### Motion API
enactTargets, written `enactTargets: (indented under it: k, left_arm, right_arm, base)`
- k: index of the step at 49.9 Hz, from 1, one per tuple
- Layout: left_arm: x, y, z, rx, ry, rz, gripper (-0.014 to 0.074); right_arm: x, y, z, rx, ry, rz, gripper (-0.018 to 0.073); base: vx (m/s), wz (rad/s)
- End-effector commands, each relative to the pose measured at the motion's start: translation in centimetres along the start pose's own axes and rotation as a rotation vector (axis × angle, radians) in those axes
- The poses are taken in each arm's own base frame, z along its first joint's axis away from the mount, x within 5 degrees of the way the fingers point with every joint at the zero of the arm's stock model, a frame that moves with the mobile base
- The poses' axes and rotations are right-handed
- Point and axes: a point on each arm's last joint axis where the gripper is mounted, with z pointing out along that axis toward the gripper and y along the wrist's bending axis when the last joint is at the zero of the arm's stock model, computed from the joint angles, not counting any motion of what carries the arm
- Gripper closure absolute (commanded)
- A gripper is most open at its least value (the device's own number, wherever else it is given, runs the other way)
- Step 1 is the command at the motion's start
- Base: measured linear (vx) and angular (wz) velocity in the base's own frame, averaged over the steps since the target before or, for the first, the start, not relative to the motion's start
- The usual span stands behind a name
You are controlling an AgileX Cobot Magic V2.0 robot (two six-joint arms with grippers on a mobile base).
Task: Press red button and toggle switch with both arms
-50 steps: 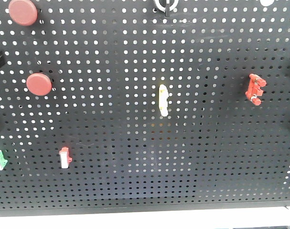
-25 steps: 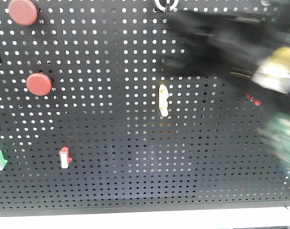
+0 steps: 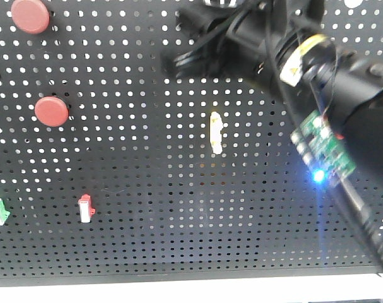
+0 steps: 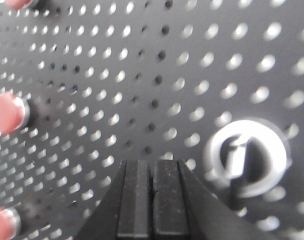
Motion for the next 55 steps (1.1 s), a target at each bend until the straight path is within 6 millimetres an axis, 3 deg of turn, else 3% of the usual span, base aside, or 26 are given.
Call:
enactTargets:
  k: [1,14,30,47,55]
  left_arm:
    - [-1.9,0.5,-0.2,-0.026,-0.123,-0.018,0.0595]
    - [-1.9,0.4,-0.1,-0.026,-0.123,-0.018,0.0595]
    - [-1.9,0.4,-0.1,-0.026,-0.123,-0.018,0.0595]
    - [-1.9,0.5,-0.1,-0.027,-0.129,-0.018,0.0595]
    - [-1.9,0.5,-0.1,-0.027,-0.129,-0.017,0.0595]
  right_arm:
    - [-2.6,-1.7,-0.9,0.047,-0.109,0.013,0.0559]
    - [-2.4,-2.4,-1.0,0.070,-0.089,-0.007,0.0559]
    - [-3.3,-5.3,-2.5,0.166,-0.061,-0.034,0.0559]
    - [-3.9,-5.3,-3.2,0.171,-0.052,-0.040,0.0559]
    - [-5.1,-4.7,-4.5,0.160,-0.054,-0.032,0.0559]
  base:
    - [0.00,0.00]
    - [0.00,0.00]
    - [0.00,0.00]
    - [0.00,0.01]
    - [0.00,-0.01]
